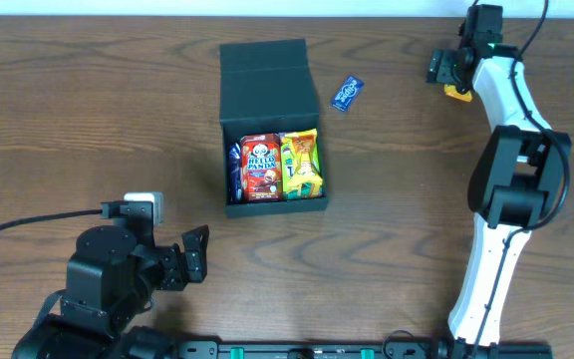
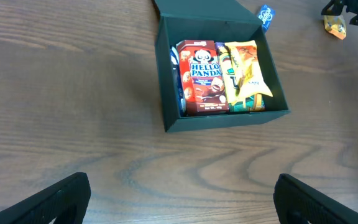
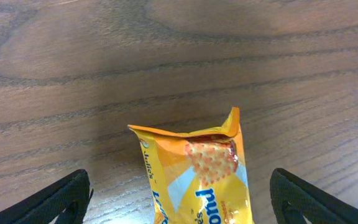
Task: Pack container
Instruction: 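Grasp the second yellow snack packet with the right gripper, then carry the second packet into the black box and push it down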
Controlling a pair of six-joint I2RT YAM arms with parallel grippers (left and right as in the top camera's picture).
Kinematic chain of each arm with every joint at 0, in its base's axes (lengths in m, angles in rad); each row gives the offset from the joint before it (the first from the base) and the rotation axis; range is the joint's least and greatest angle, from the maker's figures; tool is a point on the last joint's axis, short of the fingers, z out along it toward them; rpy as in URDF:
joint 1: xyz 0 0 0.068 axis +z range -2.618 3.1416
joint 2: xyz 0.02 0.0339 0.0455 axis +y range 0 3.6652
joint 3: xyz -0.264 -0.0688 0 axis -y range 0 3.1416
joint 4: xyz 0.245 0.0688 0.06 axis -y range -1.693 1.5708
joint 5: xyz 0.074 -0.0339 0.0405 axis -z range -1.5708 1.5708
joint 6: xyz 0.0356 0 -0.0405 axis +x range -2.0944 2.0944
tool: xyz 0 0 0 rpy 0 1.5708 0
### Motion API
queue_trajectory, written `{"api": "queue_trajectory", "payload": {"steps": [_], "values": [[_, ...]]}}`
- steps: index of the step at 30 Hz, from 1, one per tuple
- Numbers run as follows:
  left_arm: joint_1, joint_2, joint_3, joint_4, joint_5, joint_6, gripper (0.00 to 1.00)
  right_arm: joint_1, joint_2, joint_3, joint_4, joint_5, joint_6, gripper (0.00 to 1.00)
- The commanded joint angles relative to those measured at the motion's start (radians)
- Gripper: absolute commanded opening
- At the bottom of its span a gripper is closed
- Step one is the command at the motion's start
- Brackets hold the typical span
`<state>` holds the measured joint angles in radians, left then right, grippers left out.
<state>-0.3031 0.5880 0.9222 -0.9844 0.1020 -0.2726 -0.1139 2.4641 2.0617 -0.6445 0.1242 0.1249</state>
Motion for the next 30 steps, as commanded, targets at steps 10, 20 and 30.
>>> {"api": "queue_trajectory", "payload": {"steps": [10,20,30], "values": [[0.0,-0.002,0.003,0.0,-0.001,0.006,0.95,-0.008,0.053,0.01,0.021,-0.011,-0.01,0.88],[0.0,-0.002,0.003,0.0,-0.001,0.007,0.95,-0.01,0.058,0.01,0.035,-0.045,-0.006,0.72],[0.0,-0.002,0.003,0.0,-0.001,0.006,0.95,-0.01,0.058,0.01,0.034,-0.058,0.039,0.38]]}}
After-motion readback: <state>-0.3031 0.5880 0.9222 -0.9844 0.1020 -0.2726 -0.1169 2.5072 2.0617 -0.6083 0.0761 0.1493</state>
